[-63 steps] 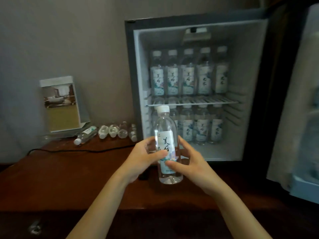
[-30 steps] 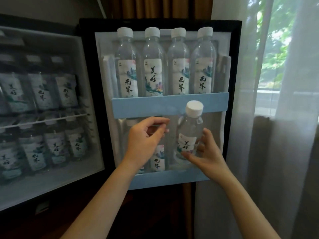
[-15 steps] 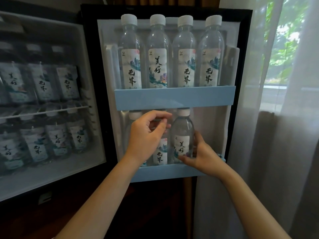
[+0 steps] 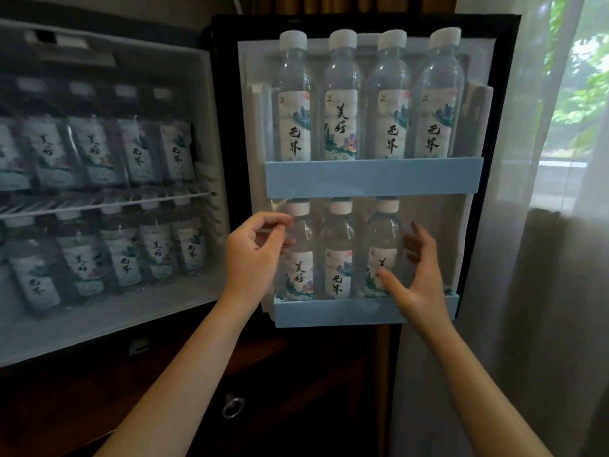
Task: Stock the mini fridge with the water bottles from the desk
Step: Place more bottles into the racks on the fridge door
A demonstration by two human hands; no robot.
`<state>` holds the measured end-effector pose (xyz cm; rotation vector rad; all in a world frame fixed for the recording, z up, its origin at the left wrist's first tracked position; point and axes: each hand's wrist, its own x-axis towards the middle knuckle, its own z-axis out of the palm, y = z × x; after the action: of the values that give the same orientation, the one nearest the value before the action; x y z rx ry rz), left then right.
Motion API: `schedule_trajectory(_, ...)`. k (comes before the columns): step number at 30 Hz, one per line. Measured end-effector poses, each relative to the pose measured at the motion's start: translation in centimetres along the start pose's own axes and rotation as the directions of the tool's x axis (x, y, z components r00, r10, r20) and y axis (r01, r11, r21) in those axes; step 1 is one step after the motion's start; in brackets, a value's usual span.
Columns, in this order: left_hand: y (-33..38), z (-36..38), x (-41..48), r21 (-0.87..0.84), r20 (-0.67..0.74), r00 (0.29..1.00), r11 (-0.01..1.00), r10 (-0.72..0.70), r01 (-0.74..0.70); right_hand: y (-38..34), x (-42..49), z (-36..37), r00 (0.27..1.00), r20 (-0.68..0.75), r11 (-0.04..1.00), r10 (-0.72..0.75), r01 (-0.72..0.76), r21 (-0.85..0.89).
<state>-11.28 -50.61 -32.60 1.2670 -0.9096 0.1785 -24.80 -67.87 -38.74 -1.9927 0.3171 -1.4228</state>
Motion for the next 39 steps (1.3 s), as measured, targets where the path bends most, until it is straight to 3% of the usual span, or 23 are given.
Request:
schedule_trajectory(3, -0.7, -1.0, -0.2, 0.024, -0.011, 1.0, 0.999, -0.025, 0.025, -0.6, -0.6, 1.2, 0.925, -0.282, 0.962, -0.252, 0.209, -0.175)
schedule_trajectory(5, -1.2, -1.8, -0.3, 0.035, -0.021, 0.999, 0.998, -0.05, 0.051, -1.5, -0.6, 2.2, 0.874, -0.314, 0.917, -0.371, 0.293, -0.269)
schedule_trajectory(10, -2.4, -4.4, -0.2, 0.06, -0.077, 0.992, 0.993, -0.099, 0.103, -4.5, -1.0, 6.7, 0.859, -0.163, 0.862, -0.486, 0.44, -0.252)
schedule_trajectory(16, -3.0, -10.7, -0.3, 0.139, -0.19, 0.976, 0.981, -0.11, 0.137, -9.0, -1.7, 14.8, 0.836, 0.023, 0.834, -0.548, 0.548, -0.071)
schedule_trajectory(19, -3.4, -15.5, -1.0, 0.194, -0.281, 0.953, 0.966, -0.115, 0.174, -11.5, -2.4, 20.0, 0.839, 0.175, 0.857, -0.515, 0.508, 0.086)
schedule_trajectory(23, -4.2, -22.9, -2.8, 0.243, -0.417, 0.898, 0.935, -0.139, 0.257, -14.5, -4.0, 27.6, 0.848, 0.344, 0.911, -0.404, 0.337, 0.239)
schedule_trajectory(26, -4.4, -28.8, -4.7, 0.276, -0.526, 0.84, 0.907, -0.135, 0.318, -17.2, -5.6, 33.3, 0.813, 0.477, 0.932, -0.333, 0.208, 0.297)
schedule_trajectory(29, -4.7, -34.5, -6.4, 0.311, -0.61, 0.78, 0.863, -0.139, 0.398, -20.2, -7.6, 38.3, 0.713, 0.612, 0.929, -0.343, 0.16, 0.335)
schedule_trajectory(34, -6.1, -43.2, -7.8, 0.341, -0.721, 0.678, 0.777, -0.145, 0.529, -24.9, -10.7, 46.9, 0.518, 0.75, 0.911, -0.411, 0.208, 0.356)
schedule_trajectory(39, -8.9, -52.4, -6.9, 0.365, -0.811, 0.571, 0.652, -0.128, 0.664, -28.5, -12.6, 56.0, 0.384, 0.872, 0.948, -0.303, 0.213, 0.235)
